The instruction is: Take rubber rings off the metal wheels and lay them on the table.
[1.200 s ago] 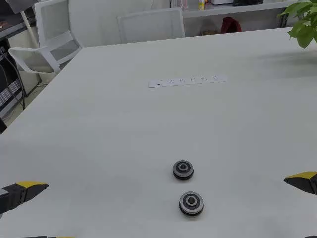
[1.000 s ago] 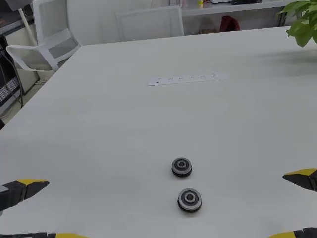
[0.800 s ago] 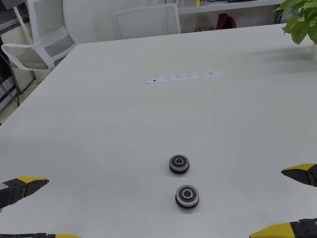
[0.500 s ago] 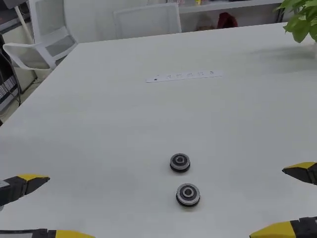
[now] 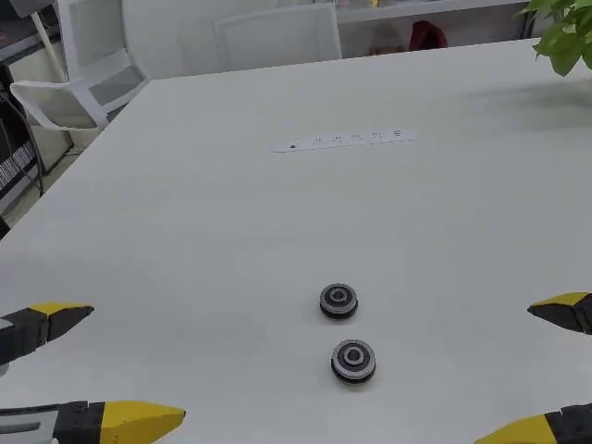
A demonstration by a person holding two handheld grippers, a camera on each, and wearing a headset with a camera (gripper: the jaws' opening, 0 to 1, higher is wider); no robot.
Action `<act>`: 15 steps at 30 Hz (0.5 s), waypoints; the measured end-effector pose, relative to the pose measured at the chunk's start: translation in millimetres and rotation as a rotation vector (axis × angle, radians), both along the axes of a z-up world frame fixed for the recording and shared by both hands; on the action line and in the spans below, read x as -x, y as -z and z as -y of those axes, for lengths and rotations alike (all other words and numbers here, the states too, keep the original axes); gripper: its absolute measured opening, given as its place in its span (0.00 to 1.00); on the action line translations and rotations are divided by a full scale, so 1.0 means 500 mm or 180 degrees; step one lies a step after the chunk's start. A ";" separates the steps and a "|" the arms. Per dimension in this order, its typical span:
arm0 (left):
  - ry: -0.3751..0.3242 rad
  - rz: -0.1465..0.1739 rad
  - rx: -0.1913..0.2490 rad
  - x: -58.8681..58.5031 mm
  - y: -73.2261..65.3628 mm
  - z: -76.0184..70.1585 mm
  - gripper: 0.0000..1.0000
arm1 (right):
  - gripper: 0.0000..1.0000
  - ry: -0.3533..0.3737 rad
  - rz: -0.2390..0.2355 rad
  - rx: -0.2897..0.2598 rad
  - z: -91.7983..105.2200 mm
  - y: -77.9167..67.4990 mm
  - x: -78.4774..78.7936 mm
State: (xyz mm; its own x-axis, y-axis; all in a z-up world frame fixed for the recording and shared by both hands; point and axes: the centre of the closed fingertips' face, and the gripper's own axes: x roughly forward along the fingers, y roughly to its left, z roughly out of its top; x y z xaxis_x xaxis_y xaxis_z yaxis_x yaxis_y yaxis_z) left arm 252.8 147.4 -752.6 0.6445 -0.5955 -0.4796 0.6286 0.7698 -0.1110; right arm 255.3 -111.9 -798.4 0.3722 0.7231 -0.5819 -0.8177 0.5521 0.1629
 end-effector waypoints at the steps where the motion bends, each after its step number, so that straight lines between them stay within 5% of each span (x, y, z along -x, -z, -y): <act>1: -0.0010 0.0010 0.0004 -0.001 -0.003 -0.001 1.00 | 0.99 0.0004 0.0007 -0.0004 0.002 -0.002 0.000; 15: 0.0009 0.0091 -0.0049 -0.009 -0.020 0.010 1.00 | 0.98 0.0006 0.0035 -0.0005 0.023 -0.010 -0.006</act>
